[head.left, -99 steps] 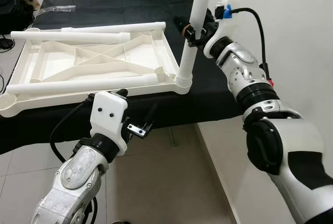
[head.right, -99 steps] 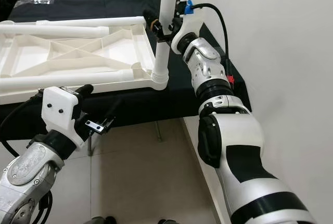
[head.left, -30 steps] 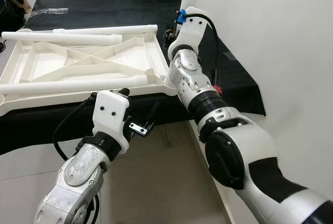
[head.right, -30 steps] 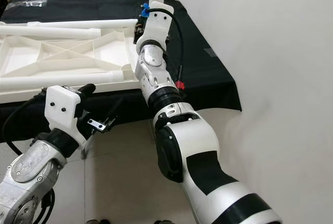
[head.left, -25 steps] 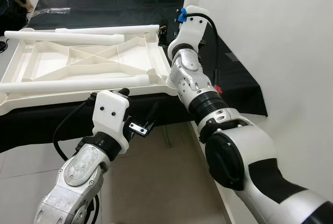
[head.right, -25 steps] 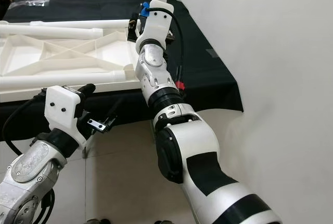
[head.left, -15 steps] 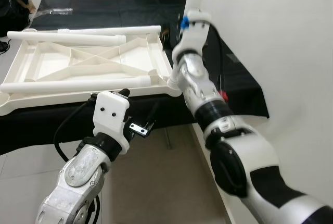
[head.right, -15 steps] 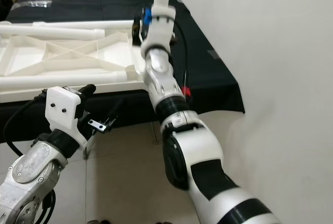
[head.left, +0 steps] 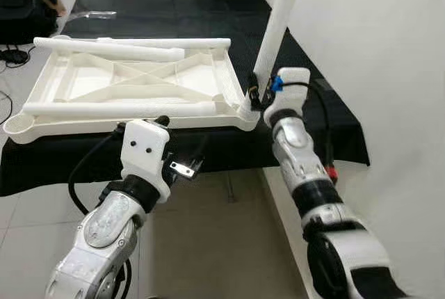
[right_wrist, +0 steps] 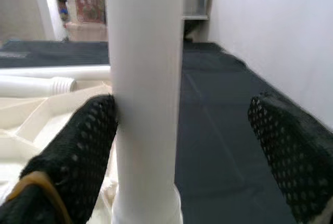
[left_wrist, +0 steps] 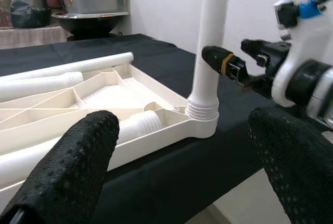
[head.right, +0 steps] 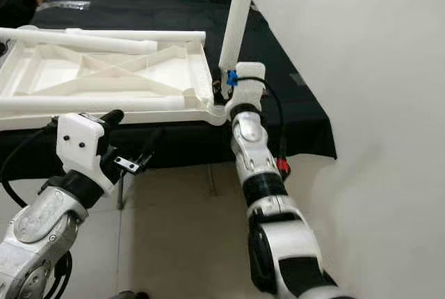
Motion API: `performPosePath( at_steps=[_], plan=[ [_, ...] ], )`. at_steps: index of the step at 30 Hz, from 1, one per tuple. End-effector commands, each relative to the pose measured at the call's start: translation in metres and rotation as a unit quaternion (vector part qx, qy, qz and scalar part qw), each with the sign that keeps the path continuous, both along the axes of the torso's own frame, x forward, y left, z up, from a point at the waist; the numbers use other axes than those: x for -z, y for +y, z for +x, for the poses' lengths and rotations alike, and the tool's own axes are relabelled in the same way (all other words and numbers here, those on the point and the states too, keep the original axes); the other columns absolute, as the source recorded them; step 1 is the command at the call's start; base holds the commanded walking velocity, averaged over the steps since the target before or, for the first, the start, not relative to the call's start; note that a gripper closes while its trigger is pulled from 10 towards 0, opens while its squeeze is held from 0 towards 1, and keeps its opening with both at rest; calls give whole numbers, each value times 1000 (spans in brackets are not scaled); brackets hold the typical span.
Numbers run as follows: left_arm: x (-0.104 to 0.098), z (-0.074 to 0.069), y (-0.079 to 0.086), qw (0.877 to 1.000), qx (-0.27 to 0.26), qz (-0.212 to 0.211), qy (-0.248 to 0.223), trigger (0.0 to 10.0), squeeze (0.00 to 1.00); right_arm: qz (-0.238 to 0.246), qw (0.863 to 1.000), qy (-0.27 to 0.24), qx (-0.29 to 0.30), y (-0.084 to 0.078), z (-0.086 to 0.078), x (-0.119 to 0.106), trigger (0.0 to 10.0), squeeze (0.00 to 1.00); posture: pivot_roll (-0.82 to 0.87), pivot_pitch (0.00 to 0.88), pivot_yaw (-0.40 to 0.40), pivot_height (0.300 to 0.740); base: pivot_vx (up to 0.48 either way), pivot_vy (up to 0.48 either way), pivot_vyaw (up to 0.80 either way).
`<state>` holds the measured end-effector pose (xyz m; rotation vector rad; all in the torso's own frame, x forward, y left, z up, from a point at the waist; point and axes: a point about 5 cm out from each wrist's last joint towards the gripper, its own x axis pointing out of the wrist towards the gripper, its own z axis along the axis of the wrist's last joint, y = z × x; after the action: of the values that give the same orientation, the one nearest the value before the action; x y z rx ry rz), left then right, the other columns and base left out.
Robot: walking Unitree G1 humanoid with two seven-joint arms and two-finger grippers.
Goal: Building children table
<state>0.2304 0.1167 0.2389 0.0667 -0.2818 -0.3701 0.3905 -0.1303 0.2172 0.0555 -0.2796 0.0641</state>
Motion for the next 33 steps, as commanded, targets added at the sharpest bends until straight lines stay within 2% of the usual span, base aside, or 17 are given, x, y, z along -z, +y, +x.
performPosePath(
  at_steps=[1, 6, 8, 10, 12, 14, 17, 19, 20, 21, 22, 24, 29, 33],
  plan=[
    [4, 1, 0, 1000, 0, 6, 8, 10000, 0, 17, 999, -5, -32, -1, -8, 1, 10000, 0, 68, 141, -108, 740, 0, 0, 0],
    [5, 2, 1, 1000, -1, 6, 8, 10000, 0, 20, 998, -15, -51, -2, -21, 5, 10000, 0, 63, 140, -109, 740, 0, 0, 0],
    [5, 3, 2, 1000, -9, 3, 10, 10000, 0, 6, 998, -23, -53, -5, -39, 13, 10000, 0, 60, 139, -107, 740, 0, 0, 0],
    [5, 3, 2, 1000, -9, 3, 10, 10000, 0, 6, 998, -23, -53, -5, -39, 13, 10000, 0, 60, 139, -107, 740, 0, 0, 0],
    [7, 4, 3, 1000, -19, 0, 16, 10000, 0, -22, 998, -18, -60, -10, -58, 26, 10000, 0, 58, 138, -104, 740, 0, 0, 0],
    [10, 5, 4, 999, -25, 2, 20, 10000, 0, -35, 997, -12, -63, -14, -69, 34, 10000, 0, 55, 139, -100, 740, 0, 0, 800],
    [11, 5, 5, 999, -29, 3, 23, 10000, 0, -36, 997, -8, -66, -14, -74, 35, 10000, 0, 54, 137, -97, 740, 0, 0, 800],
    [12, 5, 6, 999, -37, 3, 25, 10000, 0, -36, 997, -4, -72, -14, -79, 35, 10000, 0, 50, 134, -90, 740, 0, 0, 800],
    [17, 6, 10, 996, -77, 13, 33, 10000, 0, -37, 996, 1, -83, -10, -90, 38, 10000, 0, 47, 131, -84, 740, 0, 0, 800],
    [21, 4, 10, 995, -88, 10, 38, 10000, 0, -43, 995, 1, -88, -6, -95, 40, 10000, 0, 47, 131, -84, 740, 0, 0, 800],
    [21, 4, 10, 995, -88, 10, 38, 10000, 0, -43, 995, 1, -88, -6, -95, 40, 10000, 0, 47, 131, -84, 740, 0, 0, 800],
    [35, -3, 5, 993, -97, 6, 61, 10000, 0, -41, 995, 14, -91, 1, -109, 47, 10000, 0, 56, 125, -84, 740, 0, 0, 800],
    [47, -11, -2, 992, -97, 13, 78, 10000, 0, -22, 996, 39, -84, 4, -123, 52, 10000, 0, 53, 119, -75, 740, 0, 0, 160],
    [40, -5, -1, 993, -102, 2, 61, 10000, 0, -17, 996, 36, -80, 2, -124, 47, 10000, 0, 51, 106, -75, 740, 0, 0, 0]
  ],
)
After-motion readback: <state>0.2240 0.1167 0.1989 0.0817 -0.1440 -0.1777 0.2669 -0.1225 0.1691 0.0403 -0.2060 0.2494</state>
